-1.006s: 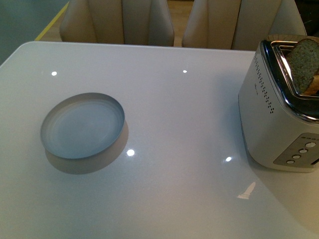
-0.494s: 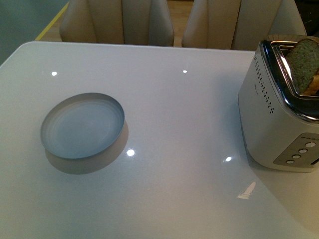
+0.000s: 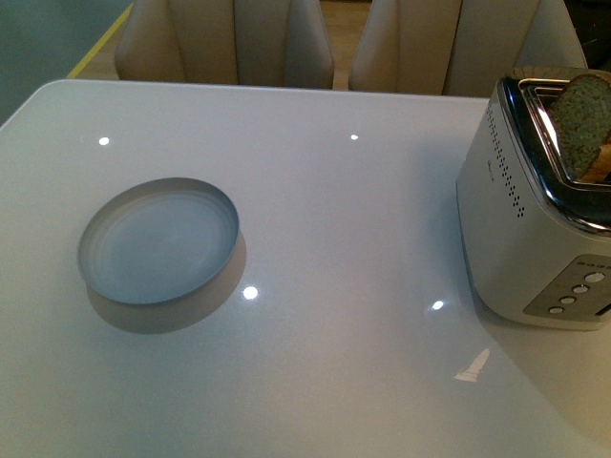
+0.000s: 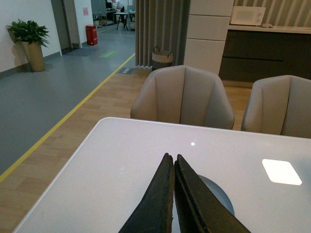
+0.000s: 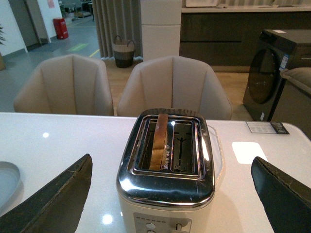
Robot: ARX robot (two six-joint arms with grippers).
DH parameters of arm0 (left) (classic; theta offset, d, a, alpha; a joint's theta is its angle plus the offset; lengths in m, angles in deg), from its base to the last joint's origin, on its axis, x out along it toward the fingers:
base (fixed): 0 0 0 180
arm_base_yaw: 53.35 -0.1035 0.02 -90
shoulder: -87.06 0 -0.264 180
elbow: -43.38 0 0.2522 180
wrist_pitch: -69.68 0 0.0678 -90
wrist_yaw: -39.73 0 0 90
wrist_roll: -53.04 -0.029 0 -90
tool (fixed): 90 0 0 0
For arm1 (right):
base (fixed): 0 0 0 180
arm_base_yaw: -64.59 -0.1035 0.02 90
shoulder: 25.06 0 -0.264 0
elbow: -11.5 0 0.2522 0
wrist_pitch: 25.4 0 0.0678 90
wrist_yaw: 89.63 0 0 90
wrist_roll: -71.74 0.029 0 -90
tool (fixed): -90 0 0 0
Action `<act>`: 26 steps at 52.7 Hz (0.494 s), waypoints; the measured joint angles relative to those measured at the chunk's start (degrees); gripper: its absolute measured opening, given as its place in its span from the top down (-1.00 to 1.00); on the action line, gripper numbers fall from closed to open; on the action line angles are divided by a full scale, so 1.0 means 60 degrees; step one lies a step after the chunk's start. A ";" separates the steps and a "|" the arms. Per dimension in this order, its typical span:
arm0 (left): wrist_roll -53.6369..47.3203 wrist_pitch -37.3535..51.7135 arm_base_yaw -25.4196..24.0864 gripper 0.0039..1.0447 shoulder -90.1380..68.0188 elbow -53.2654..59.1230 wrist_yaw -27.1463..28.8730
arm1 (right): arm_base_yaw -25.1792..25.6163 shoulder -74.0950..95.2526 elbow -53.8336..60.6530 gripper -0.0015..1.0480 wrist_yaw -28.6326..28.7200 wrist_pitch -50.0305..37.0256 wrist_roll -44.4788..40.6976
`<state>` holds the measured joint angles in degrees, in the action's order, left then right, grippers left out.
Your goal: Left arm holds plate, right arm toasts bread
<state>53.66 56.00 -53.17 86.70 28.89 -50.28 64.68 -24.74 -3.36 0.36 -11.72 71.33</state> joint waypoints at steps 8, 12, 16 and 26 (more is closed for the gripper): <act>0.0000 0.0000 0.0000 0.67 0.0000 0.0000 0.0000 | 0.0000 0.0000 0.0000 -0.83 0.0000 0.0000 0.0000; 0.0000 0.0000 0.0000 0.43 0.0000 0.0000 0.0000 | 0.0000 0.0000 0.0000 -0.83 0.0000 0.0000 0.0000; 0.0000 0.0000 0.0000 0.19 0.0000 0.0000 0.0000 | 0.0000 0.0000 0.0000 -0.83 0.0000 0.0000 0.0000; 0.0000 0.0000 0.0000 -0.49 0.0000 0.0000 0.0000 | 0.0000 0.0000 0.0000 -0.83 0.0000 0.0000 0.0000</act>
<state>53.66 56.00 -53.17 86.70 28.89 -50.28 64.68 -24.74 -3.36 0.36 -11.72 71.33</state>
